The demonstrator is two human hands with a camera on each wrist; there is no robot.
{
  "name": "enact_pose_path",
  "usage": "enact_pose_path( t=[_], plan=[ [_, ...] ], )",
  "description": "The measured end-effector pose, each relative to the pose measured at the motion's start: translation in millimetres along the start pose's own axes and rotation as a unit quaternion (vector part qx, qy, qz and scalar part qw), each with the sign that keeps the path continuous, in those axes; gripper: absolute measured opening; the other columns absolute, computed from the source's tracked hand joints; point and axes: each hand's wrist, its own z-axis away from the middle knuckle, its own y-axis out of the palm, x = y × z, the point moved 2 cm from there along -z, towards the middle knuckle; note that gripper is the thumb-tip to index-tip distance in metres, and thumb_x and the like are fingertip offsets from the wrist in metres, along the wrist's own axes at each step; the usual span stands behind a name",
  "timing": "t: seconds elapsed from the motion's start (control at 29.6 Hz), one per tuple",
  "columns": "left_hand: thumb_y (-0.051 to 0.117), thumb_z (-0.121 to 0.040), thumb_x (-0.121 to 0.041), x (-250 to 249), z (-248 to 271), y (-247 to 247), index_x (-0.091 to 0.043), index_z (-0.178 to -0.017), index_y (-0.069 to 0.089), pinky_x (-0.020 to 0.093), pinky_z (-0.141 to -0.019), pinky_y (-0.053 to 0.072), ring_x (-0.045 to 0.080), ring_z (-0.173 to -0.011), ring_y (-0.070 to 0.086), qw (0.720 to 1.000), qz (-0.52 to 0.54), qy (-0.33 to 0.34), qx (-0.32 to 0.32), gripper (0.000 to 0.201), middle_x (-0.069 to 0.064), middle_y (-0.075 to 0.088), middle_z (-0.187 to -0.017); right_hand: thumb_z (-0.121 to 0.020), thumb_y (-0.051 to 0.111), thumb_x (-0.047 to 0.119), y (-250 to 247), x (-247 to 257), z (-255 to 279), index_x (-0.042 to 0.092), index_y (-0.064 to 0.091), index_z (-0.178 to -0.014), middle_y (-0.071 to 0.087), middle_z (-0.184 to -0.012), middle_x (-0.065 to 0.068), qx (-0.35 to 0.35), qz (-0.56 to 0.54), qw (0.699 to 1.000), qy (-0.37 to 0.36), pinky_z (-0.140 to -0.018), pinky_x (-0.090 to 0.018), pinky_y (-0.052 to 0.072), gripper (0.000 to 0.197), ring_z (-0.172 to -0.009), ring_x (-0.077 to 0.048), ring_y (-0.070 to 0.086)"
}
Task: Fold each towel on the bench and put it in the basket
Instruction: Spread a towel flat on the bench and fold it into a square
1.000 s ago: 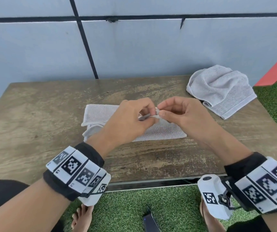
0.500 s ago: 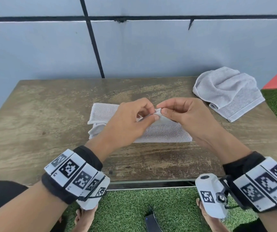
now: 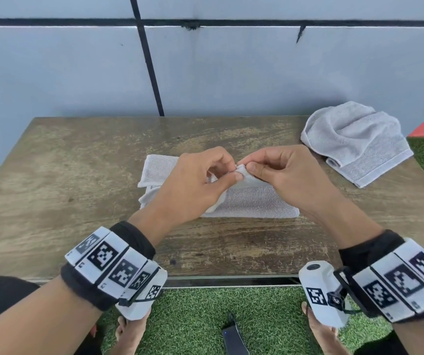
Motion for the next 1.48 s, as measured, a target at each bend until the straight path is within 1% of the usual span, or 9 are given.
enact_pose_path(
  t=[0.17,0.34,0.54,0.71,0.78,0.94,1.18,1.35,1.48],
  plan=[
    [0.075,-0.088,-0.026,1,1,-1,-0.017,-0.084,0.068,0.038,-0.081,0.052,0.013,-0.082,0.069,1.000,-0.009,-0.006,-0.005,0.012,-0.007,0.071,-0.078,-0.095,0.066,0.007,3,3,-1,0.019,0.080,-0.094,0.078,-0.085,-0.001,0.015,0.025,1.000,0.007,-0.081,-0.039,0.053,0.018,-0.081,-0.022,0.070],
    [0.075,-0.088,-0.027,2,1,-4,-0.017,-0.084,0.068,0.037,-0.081,0.053,0.013,-0.080,0.069,1.000,-0.014,-0.006,-0.009,0.012,-0.006,0.071,-0.078,-0.092,0.070,0.014,3,6,0,0.019,0.080,-0.096,0.076,-0.087,-0.012,0.038,0.008,0.999,-0.012,-0.075,-0.046,0.050,0.012,-0.080,-0.042,0.065],
    [0.076,-0.088,-0.027,2,0,-1,-0.016,-0.087,0.070,0.034,-0.080,0.053,0.014,-0.082,0.068,1.000,0.004,0.005,-0.005,0.012,-0.006,0.072,-0.080,-0.089,0.074,0.010,5,4,5,0.015,0.076,-0.095,0.077,-0.087,0.000,0.018,0.024,0.999,-0.036,-0.078,-0.026,0.056,0.008,-0.081,-0.014,0.072],
    [0.076,-0.087,-0.023,5,-4,5,-0.017,-0.088,0.074,0.020,-0.074,0.047,0.009,-0.076,0.065,0.998,-0.047,0.028,0.020,0.007,-0.009,0.072,-0.079,-0.094,0.068,0.007,-4,6,9,0.015,0.075,-0.099,0.076,-0.088,-0.003,-0.034,0.028,0.998,-0.045,-0.077,-0.030,0.055,0.012,-0.081,-0.018,0.069],
    [0.074,-0.089,-0.023,7,-7,6,-0.017,-0.087,0.075,0.025,-0.074,0.048,0.009,-0.076,0.065,0.996,-0.075,0.021,0.029,0.007,-0.010,0.072,-0.079,-0.094,0.067,0.009,-12,7,9,0.017,0.074,-0.098,0.076,-0.091,-0.006,-0.060,0.024,0.997,-0.046,-0.079,-0.034,0.054,0.012,-0.083,-0.024,0.068],
    [0.068,-0.093,-0.029,23,-9,6,-0.009,-0.075,0.069,0.043,-0.072,0.049,0.026,-0.070,0.062,0.985,-0.147,-0.025,0.091,0.028,0.001,0.068,-0.076,-0.096,0.065,0.008,-33,8,13,0.024,0.071,-0.094,0.074,-0.093,-0.008,-0.113,0.009,0.993,-0.044,-0.079,-0.027,0.051,0.017,-0.082,-0.013,0.064],
    [0.061,-0.098,-0.032,32,-5,-6,-0.013,-0.085,0.073,0.041,-0.069,0.050,0.021,-0.069,0.058,0.967,-0.199,-0.046,0.152,0.026,0.000,0.065,-0.075,-0.096,0.064,0.008,-51,4,20,0.021,0.072,-0.095,0.073,-0.093,-0.005,-0.167,0.025,0.986,-0.004,-0.075,-0.018,0.049,0.015,-0.081,-0.011,0.061],
    [0.068,-0.093,-0.032,36,-4,-19,-0.011,-0.079,0.074,0.048,-0.070,0.054,0.030,-0.073,0.064,0.967,-0.216,-0.068,0.119,0.026,0.007,0.069,-0.077,-0.096,0.065,0.013,-56,0,23,0.023,0.072,-0.094,0.073,-0.097,-0.012,-0.201,0.048,0.978,0.022,-0.080,-0.033,0.052,0.013,-0.080,-0.015,0.060],
    [0.080,-0.082,-0.034,33,-4,-32,-0.016,-0.080,0.080,0.042,-0.084,0.055,0.025,-0.080,0.068,0.973,-0.205,-0.098,0.038,0.018,0.002,0.075,-0.083,-0.096,0.066,0.014,-57,-3,24,0.025,0.072,-0.093,0.073,-0.098,-0.010,-0.211,0.053,0.975,0.037,-0.089,-0.045,0.055,0.013,-0.083,-0.015,0.062]
  ],
)
